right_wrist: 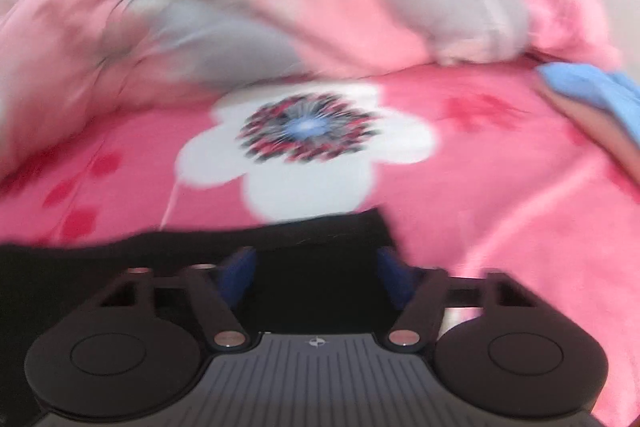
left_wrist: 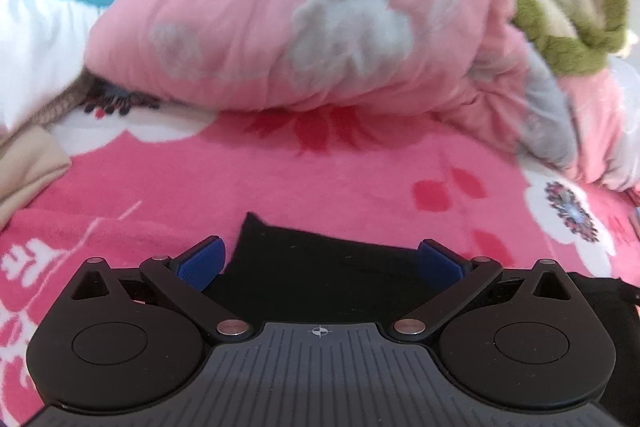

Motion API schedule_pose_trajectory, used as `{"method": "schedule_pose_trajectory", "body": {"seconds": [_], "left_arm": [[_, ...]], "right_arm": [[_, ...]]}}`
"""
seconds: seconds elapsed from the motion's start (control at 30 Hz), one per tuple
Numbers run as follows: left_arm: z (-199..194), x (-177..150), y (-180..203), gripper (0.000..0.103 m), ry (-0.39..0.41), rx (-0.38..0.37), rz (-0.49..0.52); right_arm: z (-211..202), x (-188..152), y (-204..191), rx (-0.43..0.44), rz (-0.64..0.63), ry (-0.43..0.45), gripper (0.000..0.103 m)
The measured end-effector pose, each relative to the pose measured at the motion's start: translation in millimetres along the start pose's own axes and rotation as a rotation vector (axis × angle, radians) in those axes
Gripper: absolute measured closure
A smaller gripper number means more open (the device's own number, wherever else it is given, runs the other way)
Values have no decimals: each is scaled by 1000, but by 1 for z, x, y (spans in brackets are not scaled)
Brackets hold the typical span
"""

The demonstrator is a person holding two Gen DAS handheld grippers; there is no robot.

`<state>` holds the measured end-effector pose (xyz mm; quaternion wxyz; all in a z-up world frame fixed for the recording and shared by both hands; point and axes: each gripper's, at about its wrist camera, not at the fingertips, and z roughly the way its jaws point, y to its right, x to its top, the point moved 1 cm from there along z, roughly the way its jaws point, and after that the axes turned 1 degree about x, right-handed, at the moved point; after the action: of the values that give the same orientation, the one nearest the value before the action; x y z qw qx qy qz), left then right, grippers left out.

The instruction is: Fold clothes

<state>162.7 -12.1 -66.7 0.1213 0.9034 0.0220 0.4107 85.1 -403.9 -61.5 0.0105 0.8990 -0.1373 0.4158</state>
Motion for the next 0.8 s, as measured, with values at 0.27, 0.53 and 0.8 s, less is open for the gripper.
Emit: {"method": "schedule_pose_trajectory", "body": {"seconds": [0.27, 0.53, 0.8], "left_arm": [[23, -14, 17, 2, -66, 76, 158], [-31, 1, -3, 1, 8, 58, 106], [-94, -61, 11, 0, -64, -67, 198]], "right_arm": [[14, -2, -12, 181, -23, -57, 80], [-32, -10, 63, -83, 186, 45, 88], [-73, -55, -20, 197, -7, -47, 88]]}}
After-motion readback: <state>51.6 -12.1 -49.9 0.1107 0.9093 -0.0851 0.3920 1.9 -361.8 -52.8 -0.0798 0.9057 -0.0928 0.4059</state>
